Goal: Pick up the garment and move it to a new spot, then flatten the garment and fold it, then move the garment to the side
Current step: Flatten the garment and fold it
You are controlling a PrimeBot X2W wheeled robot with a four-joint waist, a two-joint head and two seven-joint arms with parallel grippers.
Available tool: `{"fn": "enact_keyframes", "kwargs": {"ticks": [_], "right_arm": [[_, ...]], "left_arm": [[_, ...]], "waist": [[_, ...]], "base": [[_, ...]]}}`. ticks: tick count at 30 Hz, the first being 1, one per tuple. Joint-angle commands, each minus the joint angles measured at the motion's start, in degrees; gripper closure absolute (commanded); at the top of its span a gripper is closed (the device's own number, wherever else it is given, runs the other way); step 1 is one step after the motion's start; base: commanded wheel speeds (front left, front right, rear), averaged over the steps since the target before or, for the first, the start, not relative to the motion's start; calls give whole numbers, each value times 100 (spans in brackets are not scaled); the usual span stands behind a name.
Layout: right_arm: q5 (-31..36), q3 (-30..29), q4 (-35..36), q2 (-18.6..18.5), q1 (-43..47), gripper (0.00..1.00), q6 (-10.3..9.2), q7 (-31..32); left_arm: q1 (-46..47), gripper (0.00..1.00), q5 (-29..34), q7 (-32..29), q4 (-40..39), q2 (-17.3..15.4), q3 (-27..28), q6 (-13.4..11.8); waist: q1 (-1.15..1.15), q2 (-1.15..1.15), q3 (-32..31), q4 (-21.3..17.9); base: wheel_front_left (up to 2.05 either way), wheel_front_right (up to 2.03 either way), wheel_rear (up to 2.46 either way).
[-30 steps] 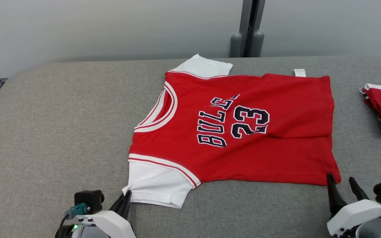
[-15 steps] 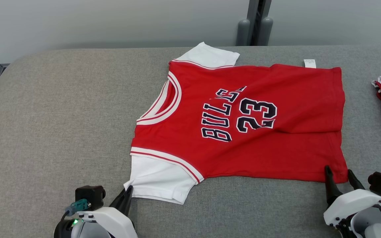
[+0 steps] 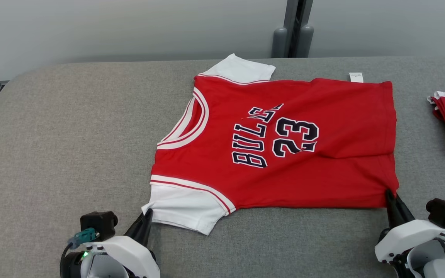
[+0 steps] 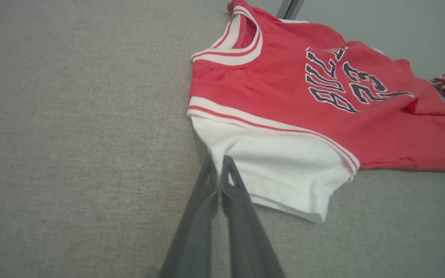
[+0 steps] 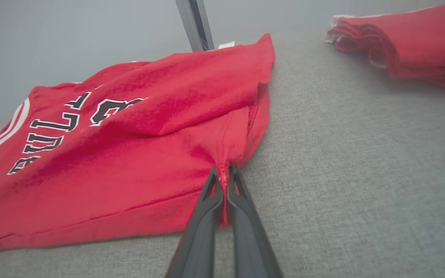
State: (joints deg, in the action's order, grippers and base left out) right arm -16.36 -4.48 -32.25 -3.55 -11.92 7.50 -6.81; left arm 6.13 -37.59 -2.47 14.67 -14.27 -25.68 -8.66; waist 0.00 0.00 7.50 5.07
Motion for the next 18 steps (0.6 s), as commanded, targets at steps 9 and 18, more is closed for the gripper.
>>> {"fn": "enact_keyframes", "kwargs": {"ticks": [9, 18], "right_arm": [[-202, 222, 1449, -388, 129, 100, -2, 627], [-883, 169, 2803, -863, -255, 100, -2, 1773]], "left_arm": [[23, 100, -805, 11, -1226, 78, 411, 425], [518, 100, -1395, -65, -2439, 202, 997, 262]], "waist": [[0, 0, -293, -191], [0, 0, -609, -370]], "base": [[0, 0, 0], [0, 0, 0]]}}
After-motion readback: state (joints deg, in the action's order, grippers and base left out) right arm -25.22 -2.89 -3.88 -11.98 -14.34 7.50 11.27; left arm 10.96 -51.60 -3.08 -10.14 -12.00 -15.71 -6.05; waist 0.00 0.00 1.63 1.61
